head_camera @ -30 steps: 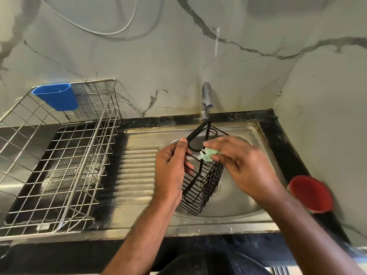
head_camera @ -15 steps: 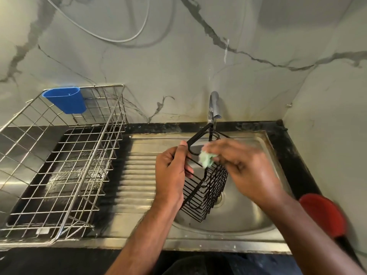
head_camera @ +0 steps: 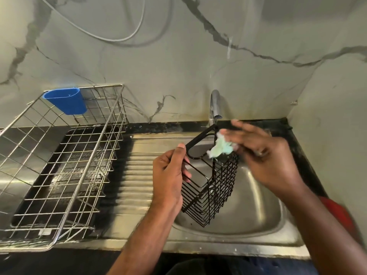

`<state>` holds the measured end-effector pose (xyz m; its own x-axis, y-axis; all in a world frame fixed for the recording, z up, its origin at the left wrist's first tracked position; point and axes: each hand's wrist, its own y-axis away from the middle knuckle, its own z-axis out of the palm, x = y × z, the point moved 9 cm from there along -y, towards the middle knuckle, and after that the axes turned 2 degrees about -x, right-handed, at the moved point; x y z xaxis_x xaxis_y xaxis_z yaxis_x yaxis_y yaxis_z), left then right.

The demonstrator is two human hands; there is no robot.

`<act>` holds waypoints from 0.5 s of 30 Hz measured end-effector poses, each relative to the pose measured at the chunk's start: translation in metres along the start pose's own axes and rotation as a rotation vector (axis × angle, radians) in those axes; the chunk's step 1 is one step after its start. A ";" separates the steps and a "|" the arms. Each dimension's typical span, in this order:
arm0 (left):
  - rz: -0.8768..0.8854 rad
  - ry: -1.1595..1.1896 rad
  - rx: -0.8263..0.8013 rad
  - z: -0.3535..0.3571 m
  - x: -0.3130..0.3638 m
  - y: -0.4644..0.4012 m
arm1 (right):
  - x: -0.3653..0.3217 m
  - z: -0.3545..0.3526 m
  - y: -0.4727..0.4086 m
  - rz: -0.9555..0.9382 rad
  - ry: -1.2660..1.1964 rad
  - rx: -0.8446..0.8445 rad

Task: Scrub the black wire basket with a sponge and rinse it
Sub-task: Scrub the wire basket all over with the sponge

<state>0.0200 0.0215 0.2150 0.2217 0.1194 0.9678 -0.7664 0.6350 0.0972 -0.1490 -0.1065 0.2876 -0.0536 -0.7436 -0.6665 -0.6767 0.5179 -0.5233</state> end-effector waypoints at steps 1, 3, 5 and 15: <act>0.001 0.006 0.004 0.001 -0.001 -0.001 | -0.016 0.012 0.002 -0.073 -0.011 -0.083; 0.017 0.017 0.005 0.002 0.000 -0.001 | -0.034 0.032 0.009 -0.224 0.059 -0.217; 0.025 0.039 0.020 -0.001 0.003 0.000 | -0.018 0.025 0.008 -0.212 0.105 -0.197; -0.143 0.279 0.194 -0.024 -0.011 0.007 | -0.049 0.026 0.023 -0.118 -0.033 0.053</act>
<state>0.0272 0.0429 0.1998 0.4708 0.2605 0.8429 -0.8096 0.5072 0.2954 -0.1425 -0.0468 0.2946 0.0490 -0.7869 -0.6151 -0.6372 0.4496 -0.6260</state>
